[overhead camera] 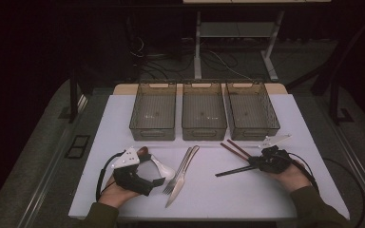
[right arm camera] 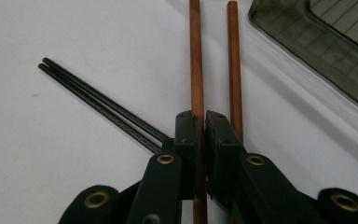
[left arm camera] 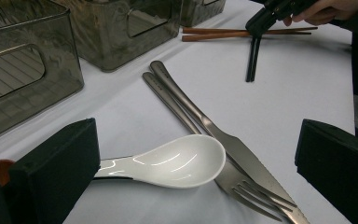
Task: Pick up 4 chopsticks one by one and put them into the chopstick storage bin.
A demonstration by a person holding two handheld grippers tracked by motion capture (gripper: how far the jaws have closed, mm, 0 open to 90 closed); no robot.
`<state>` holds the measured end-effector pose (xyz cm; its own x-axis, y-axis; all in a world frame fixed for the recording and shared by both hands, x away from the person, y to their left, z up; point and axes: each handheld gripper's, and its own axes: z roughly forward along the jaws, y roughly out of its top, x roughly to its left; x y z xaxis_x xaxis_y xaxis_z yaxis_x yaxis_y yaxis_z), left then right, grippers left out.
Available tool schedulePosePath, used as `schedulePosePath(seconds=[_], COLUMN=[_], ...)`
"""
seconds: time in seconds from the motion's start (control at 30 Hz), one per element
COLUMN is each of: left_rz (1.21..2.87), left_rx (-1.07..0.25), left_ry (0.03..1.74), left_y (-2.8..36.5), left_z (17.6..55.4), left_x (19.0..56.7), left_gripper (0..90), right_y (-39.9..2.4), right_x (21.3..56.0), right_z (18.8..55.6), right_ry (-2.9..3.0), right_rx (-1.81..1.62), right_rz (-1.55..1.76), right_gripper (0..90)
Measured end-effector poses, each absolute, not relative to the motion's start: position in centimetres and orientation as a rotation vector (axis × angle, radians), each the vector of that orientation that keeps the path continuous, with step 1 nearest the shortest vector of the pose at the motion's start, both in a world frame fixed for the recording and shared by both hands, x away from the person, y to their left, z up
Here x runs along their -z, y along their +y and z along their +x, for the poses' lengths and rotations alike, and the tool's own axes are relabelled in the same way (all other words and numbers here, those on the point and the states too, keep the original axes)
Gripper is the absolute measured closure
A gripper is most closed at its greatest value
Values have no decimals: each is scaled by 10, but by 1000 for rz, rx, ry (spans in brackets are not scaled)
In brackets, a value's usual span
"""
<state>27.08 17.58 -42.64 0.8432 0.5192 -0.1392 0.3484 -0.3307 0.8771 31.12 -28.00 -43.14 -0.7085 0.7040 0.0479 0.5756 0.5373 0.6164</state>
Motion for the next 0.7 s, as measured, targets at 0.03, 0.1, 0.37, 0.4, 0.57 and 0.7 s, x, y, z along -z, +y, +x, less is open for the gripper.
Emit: schedulePosePath(seconds=[0.03, 0.1, 0.37, 0.4, 0.57, 0.7], left_rz=[1952, 1953, 1949, 1950, 1956, 1958], left_rx=[-199, -200, -200, -200, -199, -203], left_ry=[643, 642, 639, 640, 638, 632], left_y=[176, 176, 176, 176, 176, 176], left_z=[271, 271, 271, 271, 270, 271], left_x=[426, 426, 426, 426, 426, 426], left_gripper=[0, 0, 0, 0, 0, 0], right_y=[-280, -280, -282, -282, -283, -283], right_x=[431, 430, 426, 425, 421, 416], right_z=[311, 310, 307, 307, 303, 300], right_ry=[2567, 2569, 2559, 2557, 2554, 2549], right_rx=[-923, -930, -963, -966, -997, -1028], right_rz=[1085, 1083, 1054, 1055, 1044, 1026], right_gripper=[836, 836, 837, 836, 836, 836])
